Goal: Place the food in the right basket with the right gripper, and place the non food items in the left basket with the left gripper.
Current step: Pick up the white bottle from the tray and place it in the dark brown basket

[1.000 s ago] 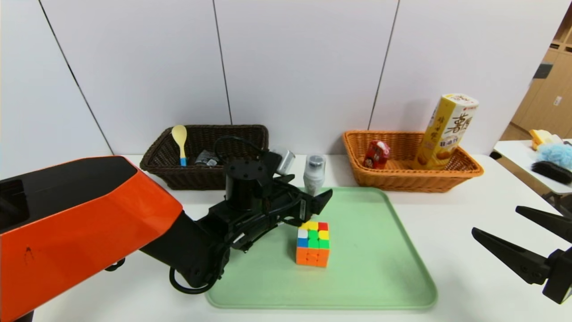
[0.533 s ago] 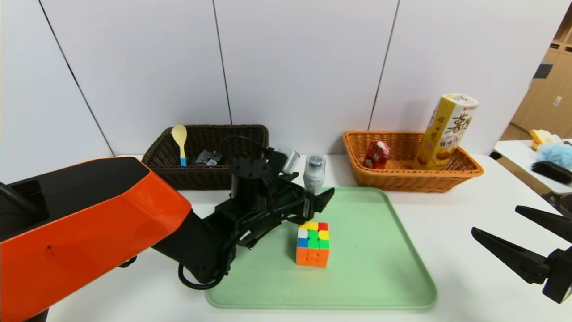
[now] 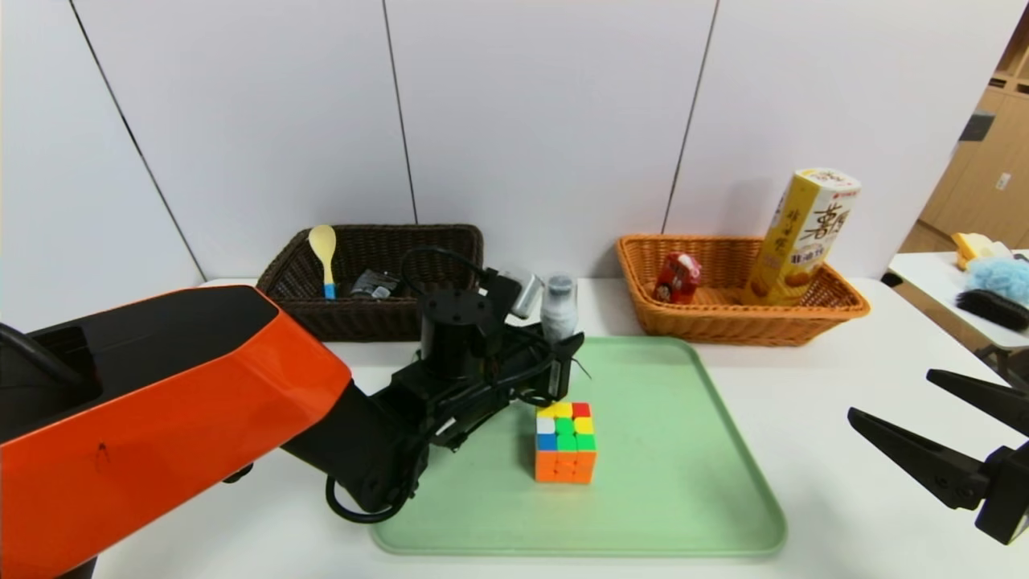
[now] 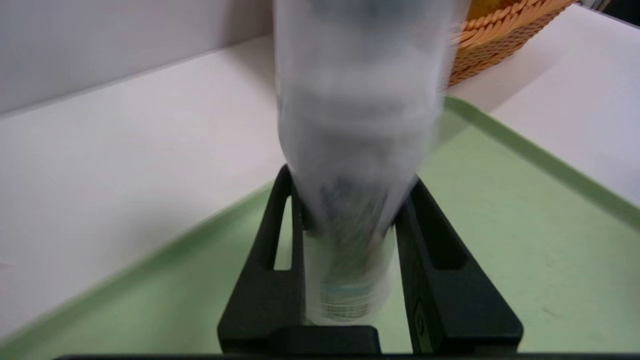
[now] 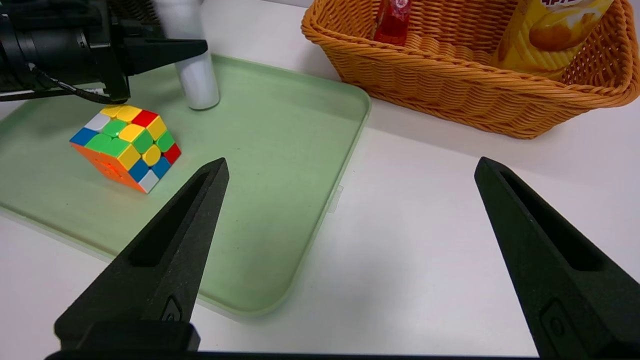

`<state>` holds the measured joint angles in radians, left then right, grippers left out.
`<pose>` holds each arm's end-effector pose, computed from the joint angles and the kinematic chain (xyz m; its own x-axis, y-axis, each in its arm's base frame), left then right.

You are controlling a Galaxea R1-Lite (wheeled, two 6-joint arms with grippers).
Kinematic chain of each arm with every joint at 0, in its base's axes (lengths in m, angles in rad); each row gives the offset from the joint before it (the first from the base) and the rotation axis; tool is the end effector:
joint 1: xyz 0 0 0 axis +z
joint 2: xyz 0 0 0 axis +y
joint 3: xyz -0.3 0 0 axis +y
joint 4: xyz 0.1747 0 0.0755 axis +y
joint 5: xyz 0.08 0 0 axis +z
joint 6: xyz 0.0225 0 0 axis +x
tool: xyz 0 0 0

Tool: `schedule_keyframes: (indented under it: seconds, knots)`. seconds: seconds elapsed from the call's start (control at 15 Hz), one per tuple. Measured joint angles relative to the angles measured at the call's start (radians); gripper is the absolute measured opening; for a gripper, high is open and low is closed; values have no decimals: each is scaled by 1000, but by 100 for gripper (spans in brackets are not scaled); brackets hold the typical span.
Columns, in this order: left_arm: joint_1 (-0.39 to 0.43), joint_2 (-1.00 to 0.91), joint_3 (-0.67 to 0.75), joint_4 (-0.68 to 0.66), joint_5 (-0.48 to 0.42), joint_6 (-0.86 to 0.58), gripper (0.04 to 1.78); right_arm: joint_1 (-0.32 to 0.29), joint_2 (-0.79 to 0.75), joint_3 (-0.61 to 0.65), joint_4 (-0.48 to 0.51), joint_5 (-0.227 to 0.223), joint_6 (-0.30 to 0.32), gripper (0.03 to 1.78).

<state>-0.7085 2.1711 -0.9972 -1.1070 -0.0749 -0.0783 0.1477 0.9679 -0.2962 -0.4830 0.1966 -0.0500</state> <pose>0.3094 -0.2673 0.1088 0.7068 -0.7042 -0.0667 0.6994 0.7099 -0.0830 0.1120 0.0211 0.1783 0.9241 0.3350 -0.1840 -0.3430 0.9393 -0.0125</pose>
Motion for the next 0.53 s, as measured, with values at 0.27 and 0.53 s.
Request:
schedule_keyframes:
  seconds: [0.27,0.53]
  knots:
    - [-1,0,0,0,-1,-1,53,0,0,0,0,0,-1,170]
    - [-1,-2,-3,-45,-3,1,53,0,4,-1,0,0,-1,170]
